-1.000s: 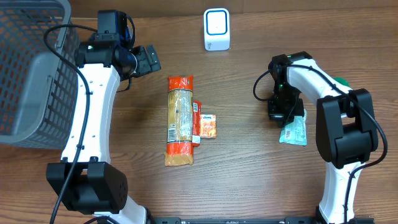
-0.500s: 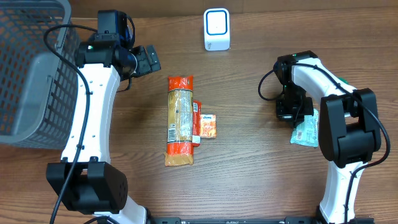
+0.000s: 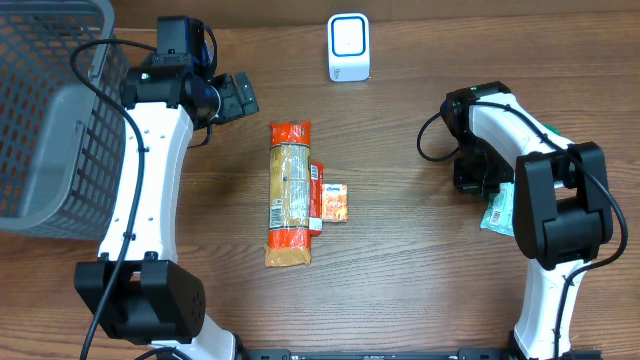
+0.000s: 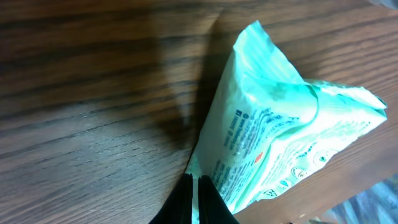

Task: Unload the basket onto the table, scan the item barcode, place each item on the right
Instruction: 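Move the right gripper over the orange Kleenex pack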

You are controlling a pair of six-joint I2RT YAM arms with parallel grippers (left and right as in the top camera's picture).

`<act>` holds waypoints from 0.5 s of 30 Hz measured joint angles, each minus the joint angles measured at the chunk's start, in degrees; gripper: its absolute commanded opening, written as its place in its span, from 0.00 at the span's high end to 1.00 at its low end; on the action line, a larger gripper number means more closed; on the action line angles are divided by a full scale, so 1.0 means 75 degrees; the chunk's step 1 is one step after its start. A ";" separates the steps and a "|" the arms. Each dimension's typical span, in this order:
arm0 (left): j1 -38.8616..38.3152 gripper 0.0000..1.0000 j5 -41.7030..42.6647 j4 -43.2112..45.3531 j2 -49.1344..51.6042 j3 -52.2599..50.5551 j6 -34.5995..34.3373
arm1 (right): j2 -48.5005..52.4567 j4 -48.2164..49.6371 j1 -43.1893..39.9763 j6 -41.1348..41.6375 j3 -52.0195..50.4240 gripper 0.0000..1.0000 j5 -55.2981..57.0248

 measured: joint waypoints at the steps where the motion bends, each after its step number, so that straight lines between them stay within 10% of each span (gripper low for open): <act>1: 0.0000 0.00 0.0000 0.0000 0.0000 0.0000 0.0000 | -0.0020 0.0009 0.0000 0.0052 0.0000 0.94 -0.0009; 8: 0.0000 0.00 0.0000 0.0000 0.0000 0.0000 0.0000 | -0.1457 0.0656 0.0172 0.0134 0.0009 0.92 -0.1035; 11: 0.0000 0.00 0.0000 0.0000 0.0000 0.0000 0.0000 | -0.2390 0.1096 0.0493 0.0111 0.0029 0.25 -0.1635; 13: 0.0000 0.00 0.0000 0.0000 0.0000 0.0000 0.0000 | -0.2862 0.1466 0.0740 0.0099 0.0067 0.30 -0.2104; 15: 0.0000 0.00 -0.0003 0.0000 0.0000 0.0000 0.0000 | -0.3133 0.1807 0.0941 0.0085 0.0090 0.68 -0.2667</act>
